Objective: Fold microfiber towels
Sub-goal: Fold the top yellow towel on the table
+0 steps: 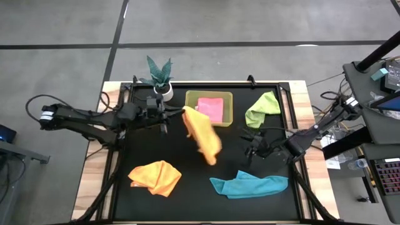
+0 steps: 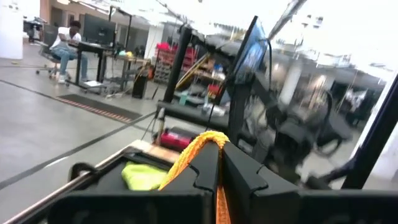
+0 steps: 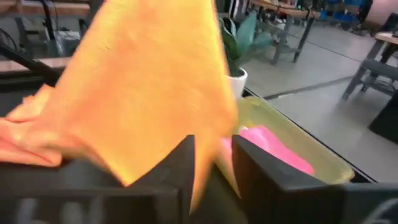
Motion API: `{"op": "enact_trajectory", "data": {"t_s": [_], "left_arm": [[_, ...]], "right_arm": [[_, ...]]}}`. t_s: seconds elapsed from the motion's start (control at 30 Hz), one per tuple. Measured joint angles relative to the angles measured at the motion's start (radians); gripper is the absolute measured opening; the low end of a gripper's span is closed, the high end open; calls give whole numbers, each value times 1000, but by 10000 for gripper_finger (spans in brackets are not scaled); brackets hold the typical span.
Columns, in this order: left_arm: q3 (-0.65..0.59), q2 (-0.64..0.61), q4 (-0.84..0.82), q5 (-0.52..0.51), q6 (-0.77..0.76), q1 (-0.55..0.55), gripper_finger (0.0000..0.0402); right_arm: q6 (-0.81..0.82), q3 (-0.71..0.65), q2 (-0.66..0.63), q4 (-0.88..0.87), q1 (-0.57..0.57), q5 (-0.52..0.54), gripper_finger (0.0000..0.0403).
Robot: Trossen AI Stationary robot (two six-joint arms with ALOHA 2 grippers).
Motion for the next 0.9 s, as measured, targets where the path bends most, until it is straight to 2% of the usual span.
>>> {"op": "enact_trajectory", "data": {"t_s": [0.23,0.37,0.47,0.67,0.9], "left_arm": [[2,170,185,-8,-147,0,0],[4,273,263,73,-201,0,0],[4,341,326,132,-234,-1,0],[11,474,462,188,-262,-5,0],[68,578,480,344,-259,-5,0]], "right_arm": [[-335,0,124,429,-20,-4,189],[-440,0,167,579,-46,-106,217],[-440,0,191,606,-87,-168,227],[-394,0,223,606,-179,-213,229],[-439,0,229,607,-236,-309,224]]}}
